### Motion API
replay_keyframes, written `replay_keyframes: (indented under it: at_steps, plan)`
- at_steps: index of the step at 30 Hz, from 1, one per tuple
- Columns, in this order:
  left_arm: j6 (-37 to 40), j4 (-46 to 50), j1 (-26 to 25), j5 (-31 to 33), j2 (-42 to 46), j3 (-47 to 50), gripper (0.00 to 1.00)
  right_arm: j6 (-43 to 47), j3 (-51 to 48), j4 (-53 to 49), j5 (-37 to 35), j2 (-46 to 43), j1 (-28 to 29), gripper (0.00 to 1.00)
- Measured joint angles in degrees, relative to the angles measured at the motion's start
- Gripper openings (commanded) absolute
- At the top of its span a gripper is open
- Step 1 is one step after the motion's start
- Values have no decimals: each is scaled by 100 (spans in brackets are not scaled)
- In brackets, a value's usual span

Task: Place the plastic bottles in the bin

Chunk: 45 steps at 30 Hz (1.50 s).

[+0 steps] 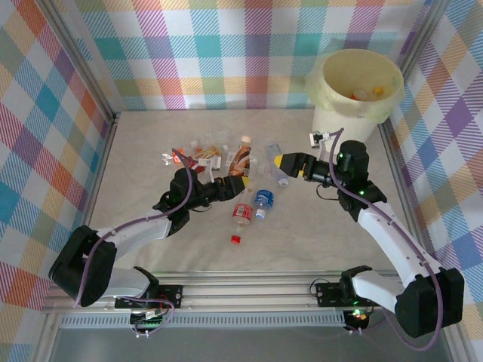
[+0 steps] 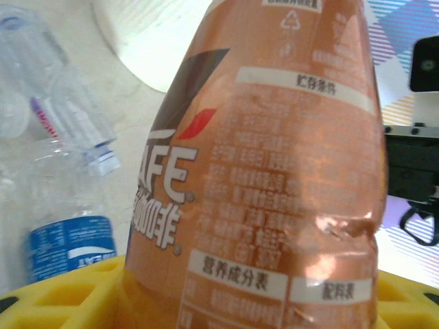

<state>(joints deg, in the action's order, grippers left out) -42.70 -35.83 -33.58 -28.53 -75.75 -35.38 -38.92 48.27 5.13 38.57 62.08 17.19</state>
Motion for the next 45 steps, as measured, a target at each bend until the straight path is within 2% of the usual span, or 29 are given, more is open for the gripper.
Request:
replay_keyframes:
  at_steps: [6,16,24,31,40,45]
  plan:
    - [0,-339,-203,-125,24,-116,53,-282,-24,588,378,114,170,100]
    - [7,-584,-420,-409,131,-122,53,-247,-4,763,378,293,673,100]
    - [4,-844,-546,-660,177,-122,53,-227,400,861,393,616,992,100]
    - [-20,-1126,-579,-699,129,-122,53,-247,531,942,208,767,1257,82]
    - [-15,-1252,-579,-758,46,-131,54,-4,601,660,122,824,1290,60]
    - [-26,-1285,-579,-787,-81,-216,54,173,669,483,4,833,1272,52]
